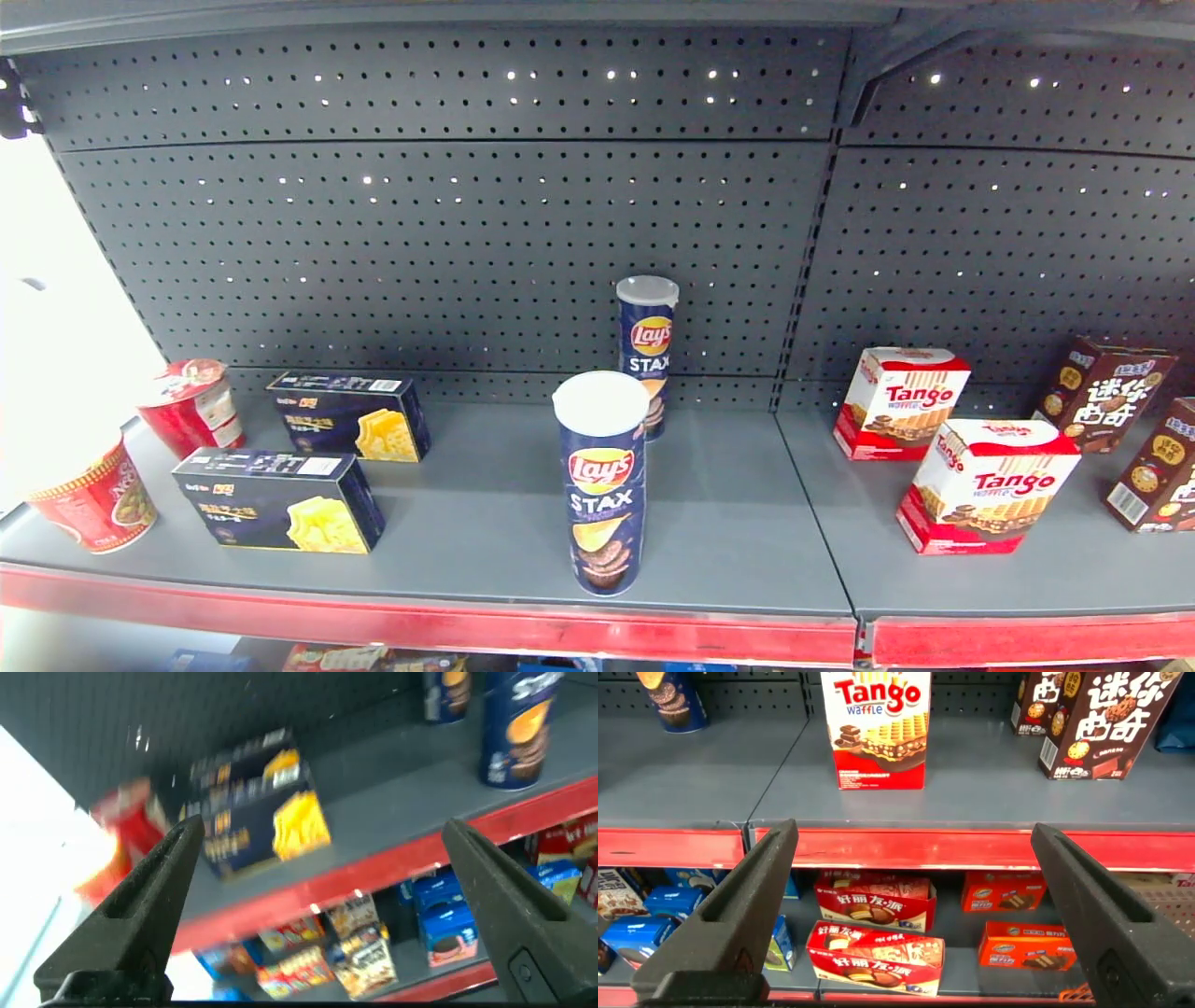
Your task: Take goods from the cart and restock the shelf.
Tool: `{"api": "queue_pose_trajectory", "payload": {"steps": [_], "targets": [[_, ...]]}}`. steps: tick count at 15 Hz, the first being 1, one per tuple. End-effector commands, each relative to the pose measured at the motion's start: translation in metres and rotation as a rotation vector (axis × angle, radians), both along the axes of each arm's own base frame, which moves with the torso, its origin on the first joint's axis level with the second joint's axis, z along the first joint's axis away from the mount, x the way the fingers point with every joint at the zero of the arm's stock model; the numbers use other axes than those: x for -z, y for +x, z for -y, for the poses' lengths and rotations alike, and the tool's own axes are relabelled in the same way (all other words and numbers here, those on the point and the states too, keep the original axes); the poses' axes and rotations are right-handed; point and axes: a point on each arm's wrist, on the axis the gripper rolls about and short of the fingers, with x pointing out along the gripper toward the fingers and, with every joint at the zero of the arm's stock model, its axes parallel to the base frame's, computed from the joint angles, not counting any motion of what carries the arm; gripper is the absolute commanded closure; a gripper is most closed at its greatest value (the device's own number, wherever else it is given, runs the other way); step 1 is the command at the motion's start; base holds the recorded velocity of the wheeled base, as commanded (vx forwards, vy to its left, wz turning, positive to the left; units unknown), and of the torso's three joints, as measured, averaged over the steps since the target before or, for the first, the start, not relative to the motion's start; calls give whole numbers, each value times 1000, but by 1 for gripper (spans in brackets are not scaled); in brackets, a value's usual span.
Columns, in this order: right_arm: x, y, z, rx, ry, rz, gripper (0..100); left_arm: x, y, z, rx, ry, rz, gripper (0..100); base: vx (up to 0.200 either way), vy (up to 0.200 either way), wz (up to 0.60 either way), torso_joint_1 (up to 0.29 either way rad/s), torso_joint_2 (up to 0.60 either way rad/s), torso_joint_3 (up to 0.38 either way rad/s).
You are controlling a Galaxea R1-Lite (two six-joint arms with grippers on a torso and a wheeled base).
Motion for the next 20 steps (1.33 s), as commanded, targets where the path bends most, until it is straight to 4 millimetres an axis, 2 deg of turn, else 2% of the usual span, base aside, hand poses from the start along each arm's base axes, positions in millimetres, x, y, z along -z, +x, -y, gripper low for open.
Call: {"api": "queue_pose_trajectory", "payload": {"steps": [1,2,7,9,10,11,12,13,15,17,20], "targets": [[0,0,0,0,0,-3,0,-58,54,11,175,175,-85,0,0,0,0,0,0,0],[0,0,0,0,0,-3,0,-63,68,14,205,225,-107,0,0,0,0,0,0,0],[0,0,0,0,0,-3,0,-44,148,46,411,249,-270,0,0,0,0,0,0,0],[0,0,0,0,0,-3,0,-29,186,59,431,249,-288,0,0,0,0,0,0,0],[0,0,0,0,0,-1,0,-15,210,66,426,244,-301,0,0,0,0,0,0,0],[0,0,0,0,0,-1,0,-2,224,71,422,235,-340,0,0,0,0,0,0,0],[0,0,0,0,0,-1,0,9,234,73,412,233,-379,0,0,0,0,0,0,0],[0,0,0,0,0,-3,0,12,237,74,410,234,-391,0,0,0,0,0,0,0],[0,0,0,0,0,-3,0,32,248,83,342,207,-493,0,0,0,0,0,0,0],[0,0,0,2,0,-3,0,39,257,94,260,145,-524,0,0,0,0,0,0,0],[0,0,0,0,0,-3,0,36,267,127,173,4,-547,0,0,0,0,0,0,0]]}}
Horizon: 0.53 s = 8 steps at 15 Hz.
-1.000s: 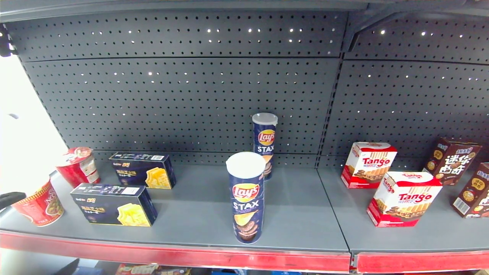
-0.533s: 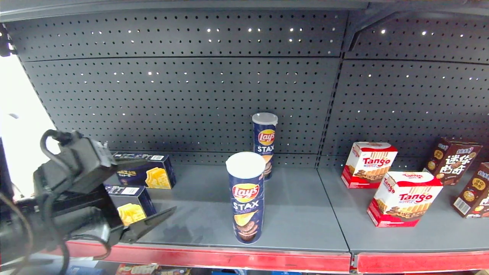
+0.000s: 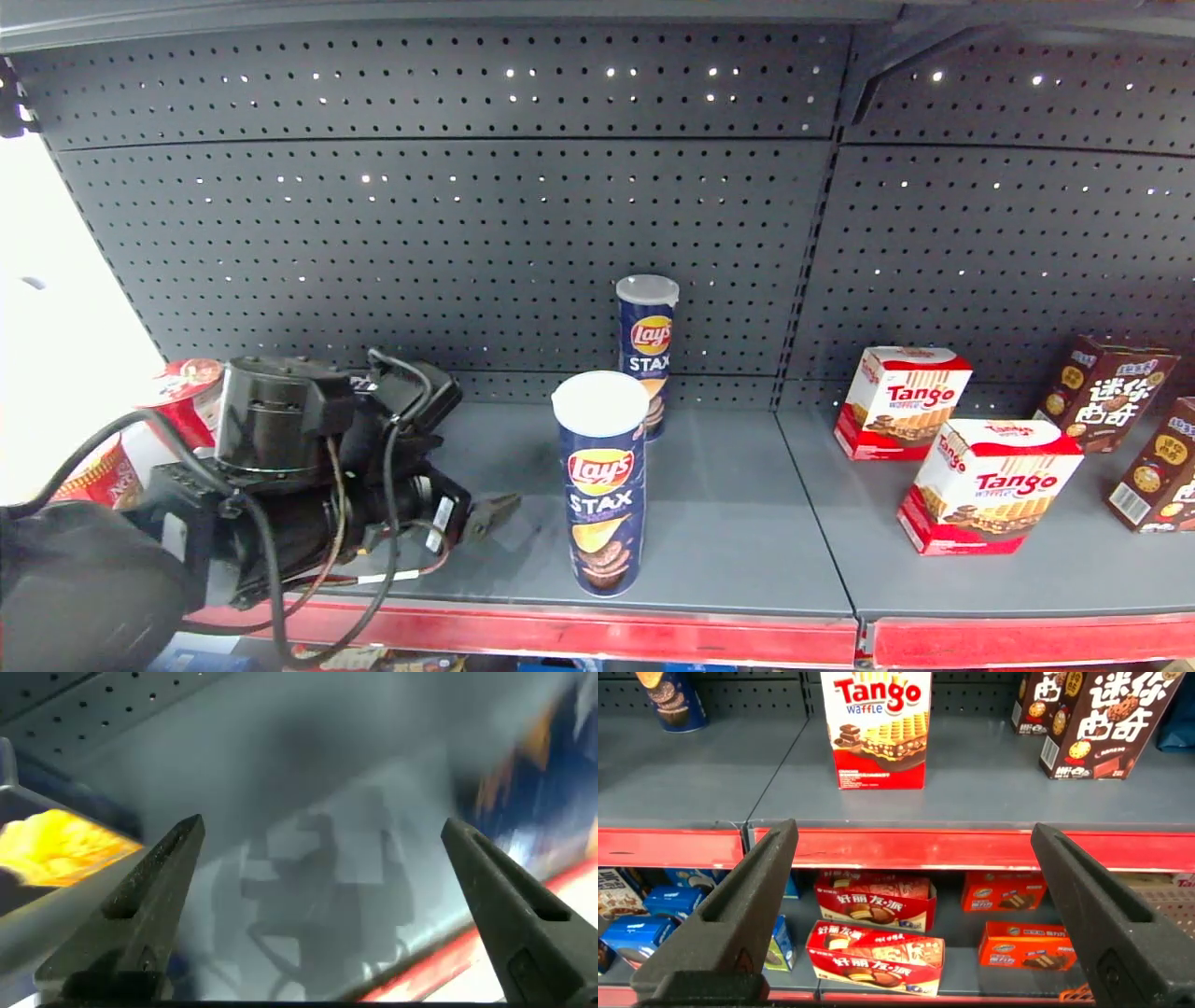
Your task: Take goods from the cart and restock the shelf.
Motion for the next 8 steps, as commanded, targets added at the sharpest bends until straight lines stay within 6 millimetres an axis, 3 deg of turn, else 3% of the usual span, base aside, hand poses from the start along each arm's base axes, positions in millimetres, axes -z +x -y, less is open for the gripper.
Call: {"api": "queue_pose_trajectory", "payload": {"steps": [1,8], "targets": [[0,0,0,0,0,0,0,7,9,27,8,-18,-27,0,0,0,0,0,0,0],[0,0,0,0,0,-2,0,15,7,41,36,2,-43,0,0,0,0,0,0,0]]}}
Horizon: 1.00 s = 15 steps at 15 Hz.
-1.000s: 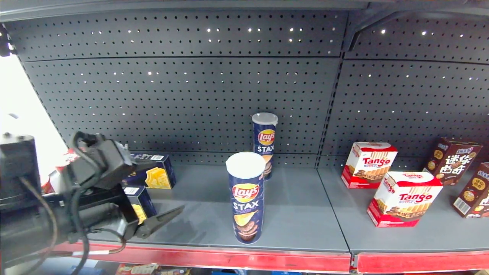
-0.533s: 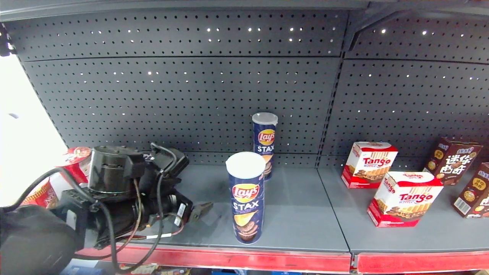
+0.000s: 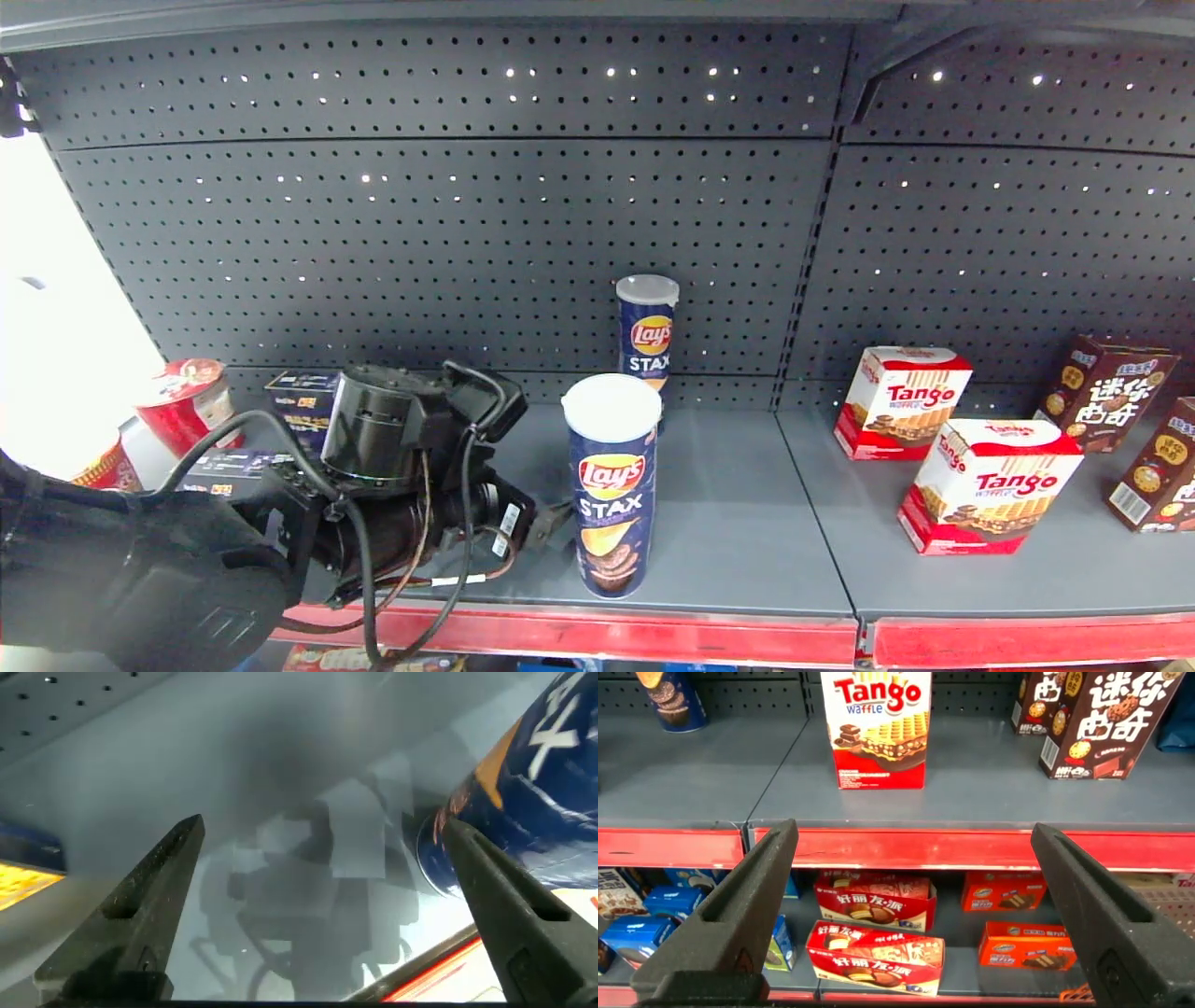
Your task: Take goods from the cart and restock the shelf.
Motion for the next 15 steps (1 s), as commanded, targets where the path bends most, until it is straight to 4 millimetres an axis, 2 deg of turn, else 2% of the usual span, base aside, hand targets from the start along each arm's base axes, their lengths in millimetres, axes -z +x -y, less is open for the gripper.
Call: {"api": "queue_pose_trajectory", "payload": {"steps": [1,6,15], "targets": [[0,0,0,0,0,-1,0,2,0,3,7,3,-5,0,0,0,0,0,0,0],[0,0,0,2,0,-1,0,15,-4,-4,-11,33,-50,0,0,0,0,0,0,0],[0,0,0,0,0,-2,0,8,-4,7,21,15,-22,0,0,0,0,0,0,0]]}}
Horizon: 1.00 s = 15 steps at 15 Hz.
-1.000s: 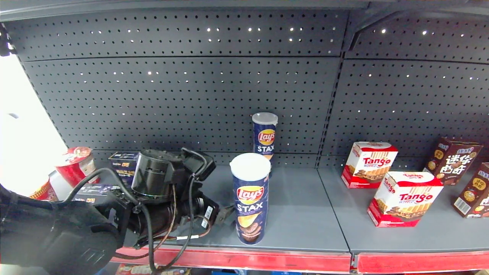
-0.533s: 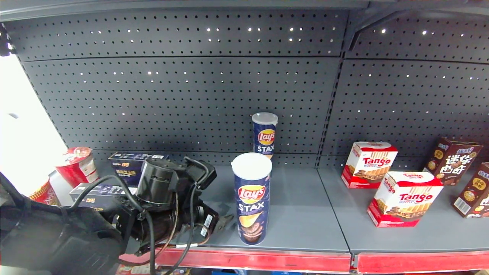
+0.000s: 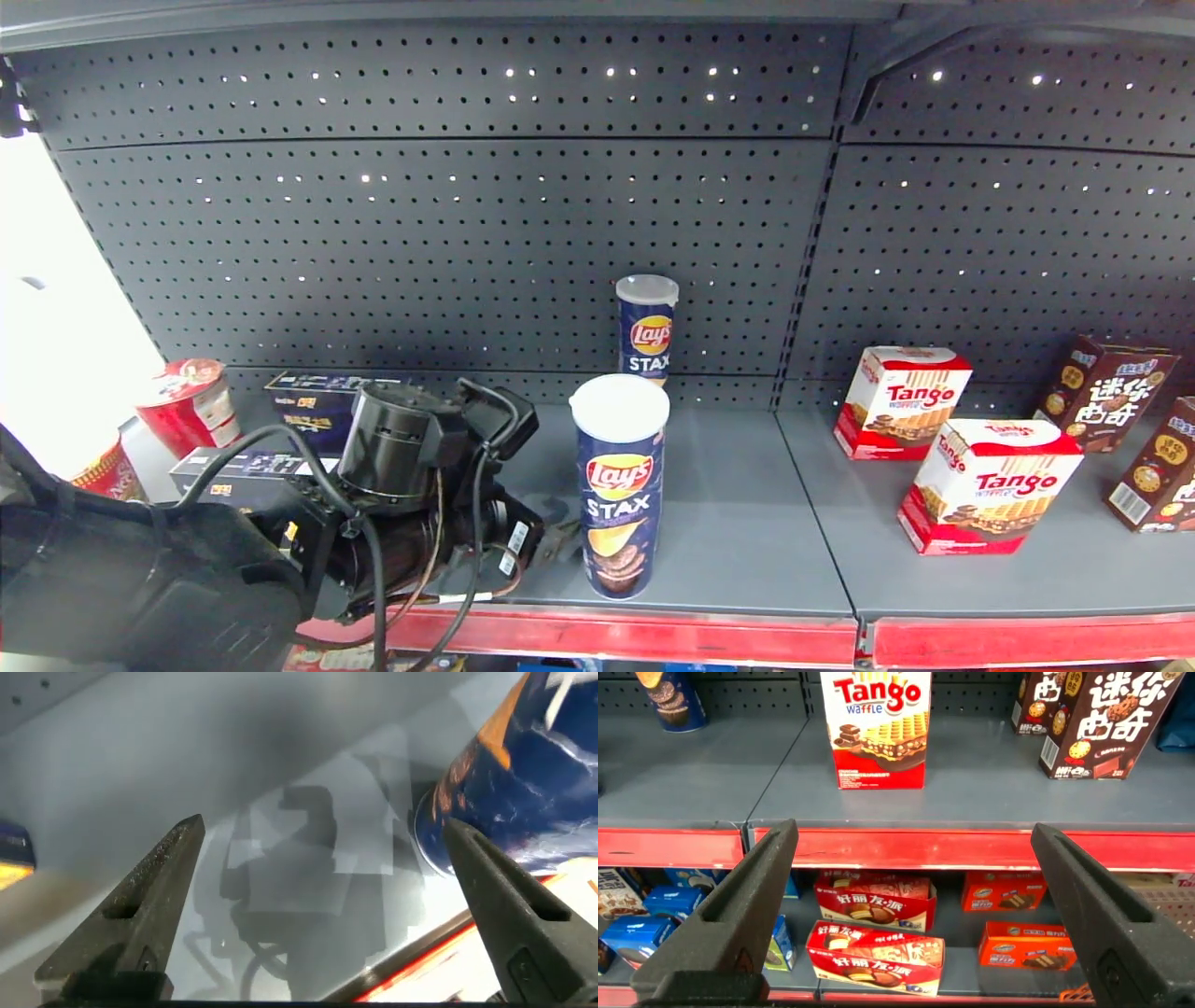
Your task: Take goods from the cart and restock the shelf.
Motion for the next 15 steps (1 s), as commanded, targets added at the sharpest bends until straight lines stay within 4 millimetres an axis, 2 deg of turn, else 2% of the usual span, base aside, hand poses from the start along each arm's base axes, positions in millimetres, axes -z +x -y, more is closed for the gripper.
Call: {"api": "queue_pose_trajectory", "payload": {"steps": [1,15], "targets": [[0,0,0,0,0,-2,0,-3,1,3,7,-7,13,0,0,0,0,0,0,0],[0,0,0,0,0,-2,0,1,5,17,40,-15,33,0,0,0,0,0,0,0]]}}
